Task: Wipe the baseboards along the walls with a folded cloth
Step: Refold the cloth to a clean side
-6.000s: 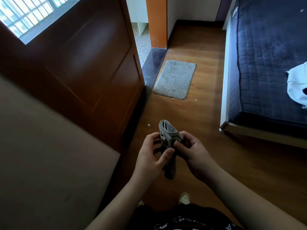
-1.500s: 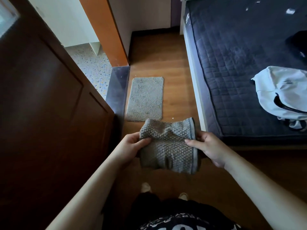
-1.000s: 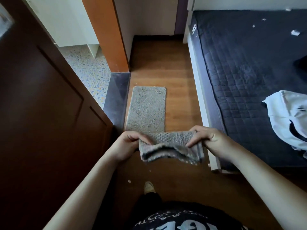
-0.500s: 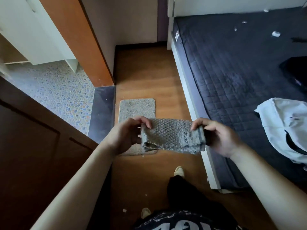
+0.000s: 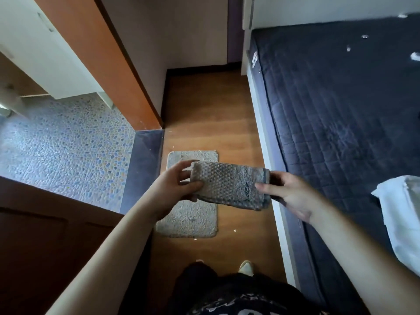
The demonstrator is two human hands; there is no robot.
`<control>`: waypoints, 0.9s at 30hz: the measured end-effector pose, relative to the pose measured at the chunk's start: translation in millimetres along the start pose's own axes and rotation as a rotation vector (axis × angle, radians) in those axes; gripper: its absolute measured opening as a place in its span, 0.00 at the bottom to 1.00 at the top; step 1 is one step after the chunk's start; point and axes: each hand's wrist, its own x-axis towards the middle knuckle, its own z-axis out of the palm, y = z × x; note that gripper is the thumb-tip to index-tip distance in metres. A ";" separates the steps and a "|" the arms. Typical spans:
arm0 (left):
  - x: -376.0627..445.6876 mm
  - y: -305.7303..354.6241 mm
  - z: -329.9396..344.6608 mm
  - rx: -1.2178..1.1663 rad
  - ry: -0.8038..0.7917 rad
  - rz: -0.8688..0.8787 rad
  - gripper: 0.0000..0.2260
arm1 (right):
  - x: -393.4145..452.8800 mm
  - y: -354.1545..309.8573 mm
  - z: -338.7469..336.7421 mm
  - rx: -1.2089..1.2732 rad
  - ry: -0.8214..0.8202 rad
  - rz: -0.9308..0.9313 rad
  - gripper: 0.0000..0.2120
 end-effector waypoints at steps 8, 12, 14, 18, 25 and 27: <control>79.1 13.5 -60.0 -0.122 0.069 -0.063 0.07 | 108.1 -35.0 35.1 -0.048 0.041 -0.050 0.11; 121.5 47.9 -82.6 -0.079 0.064 0.062 0.06 | 158.0 -61.0 47.9 -0.324 0.064 -0.051 0.12; 142.8 64.4 -91.6 0.089 0.085 0.179 0.08 | 177.3 -75.3 51.3 -0.488 -0.001 -0.006 0.16; 187.8 97.1 -103.4 0.646 0.046 0.408 0.14 | 206.1 -103.3 63.4 -0.475 -0.054 -0.110 0.30; 256.2 131.8 -96.9 0.836 0.029 0.547 0.14 | 261.6 -159.8 69.0 -0.588 0.093 -0.478 0.12; 279.2 140.8 -96.5 0.854 0.063 0.515 0.13 | 278.5 -173.4 58.1 -0.565 0.193 -0.524 0.06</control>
